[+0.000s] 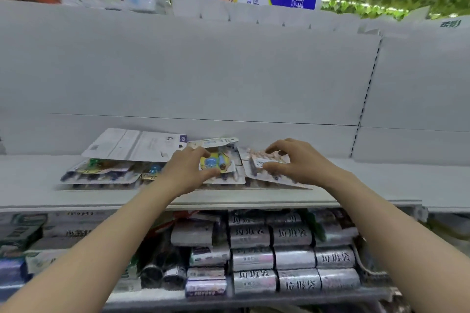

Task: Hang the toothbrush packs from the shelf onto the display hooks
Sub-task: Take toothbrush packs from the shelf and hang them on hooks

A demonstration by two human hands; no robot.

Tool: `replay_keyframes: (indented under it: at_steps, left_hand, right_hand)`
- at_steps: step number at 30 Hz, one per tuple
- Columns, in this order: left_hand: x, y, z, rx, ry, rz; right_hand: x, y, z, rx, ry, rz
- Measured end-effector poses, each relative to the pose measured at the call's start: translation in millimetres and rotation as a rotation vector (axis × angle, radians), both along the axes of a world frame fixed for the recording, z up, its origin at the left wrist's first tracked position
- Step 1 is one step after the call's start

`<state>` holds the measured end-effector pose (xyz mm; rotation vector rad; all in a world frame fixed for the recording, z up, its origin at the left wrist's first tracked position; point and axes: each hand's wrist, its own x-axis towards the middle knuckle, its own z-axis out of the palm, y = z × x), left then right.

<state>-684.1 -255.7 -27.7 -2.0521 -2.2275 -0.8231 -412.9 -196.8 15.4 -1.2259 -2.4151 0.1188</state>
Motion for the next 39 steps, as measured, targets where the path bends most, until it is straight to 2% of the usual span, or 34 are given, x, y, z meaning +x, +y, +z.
replay_keyframes:
  at_steps: [4,13,23,31,36,39]
  left_hand:
    - [20,20,-12,-0.024,-0.037,0.166]
    - [40,51,-25,-0.065,0.053,0.464]
    - [63,72,-29,0.01,0.031,0.373]
    - [70,73,-29,0.014,-0.057,0.358]
    - [79,69,-26,0.032,-0.062,0.293]
    - [81,68,-21,0.046,-0.099,0.243]
  right_hand:
    - [22,45,-13,-0.023,0.044,-0.01]
    - [17,97,-50,-0.127,0.093,-0.031]
    - [6,106,-66,-0.19,0.18,-0.128]
    - [16,108,-63,-0.344,0.087,-0.346]
    - [19,100,-60,-0.341,0.032,-0.431]
    - [25,92,-59,-0.275,0.181,-0.484]
